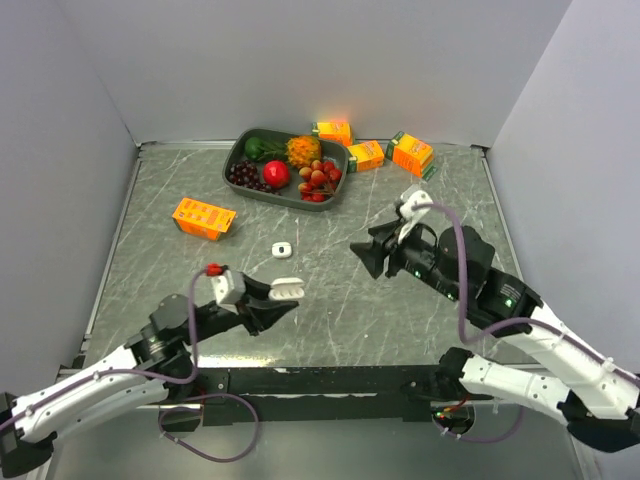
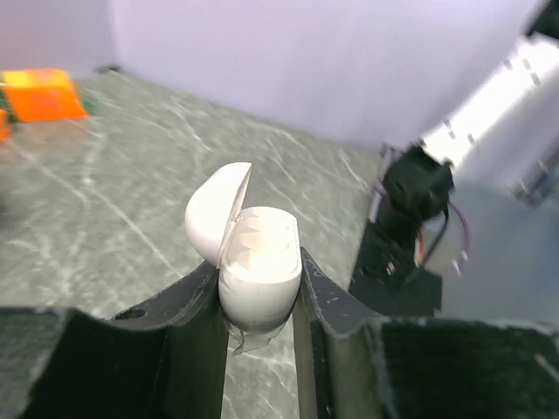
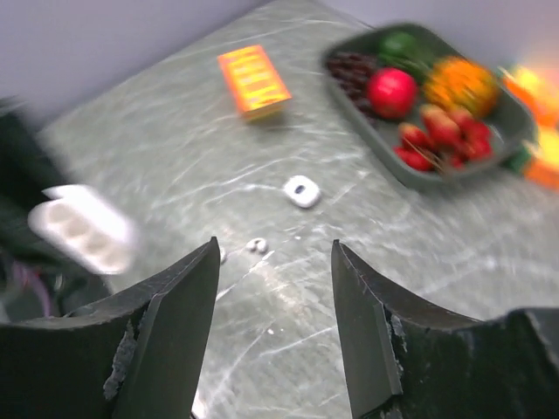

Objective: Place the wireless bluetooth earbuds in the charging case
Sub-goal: Pick up the earbud from the center of the board.

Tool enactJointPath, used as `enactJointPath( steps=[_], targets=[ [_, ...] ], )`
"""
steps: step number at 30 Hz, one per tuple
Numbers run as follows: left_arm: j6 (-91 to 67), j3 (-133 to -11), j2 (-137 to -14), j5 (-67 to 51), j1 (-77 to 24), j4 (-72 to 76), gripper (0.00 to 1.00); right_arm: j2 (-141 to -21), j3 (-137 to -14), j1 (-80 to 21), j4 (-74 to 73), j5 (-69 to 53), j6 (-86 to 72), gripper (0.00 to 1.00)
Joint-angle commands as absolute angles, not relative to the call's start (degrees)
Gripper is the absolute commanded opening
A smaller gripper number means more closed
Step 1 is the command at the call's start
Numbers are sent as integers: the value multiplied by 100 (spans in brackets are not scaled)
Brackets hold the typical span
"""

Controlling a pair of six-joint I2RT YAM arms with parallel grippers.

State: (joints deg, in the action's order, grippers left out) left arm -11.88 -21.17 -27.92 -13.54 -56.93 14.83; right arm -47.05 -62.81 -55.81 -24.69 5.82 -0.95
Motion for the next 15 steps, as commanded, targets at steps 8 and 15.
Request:
enactJointPath(
  steps=[8,15],
  targets=[
    [-1828,-2171,-1750,1071,-5678,686,1,-6863,-5362,-4790,-1654,-1132,-2214,39],
    [-1916,-2250,-1380,1441,-5687,229,1,-8232,-5343,-4825,-739,-2047,-2426,33]
  ],
)
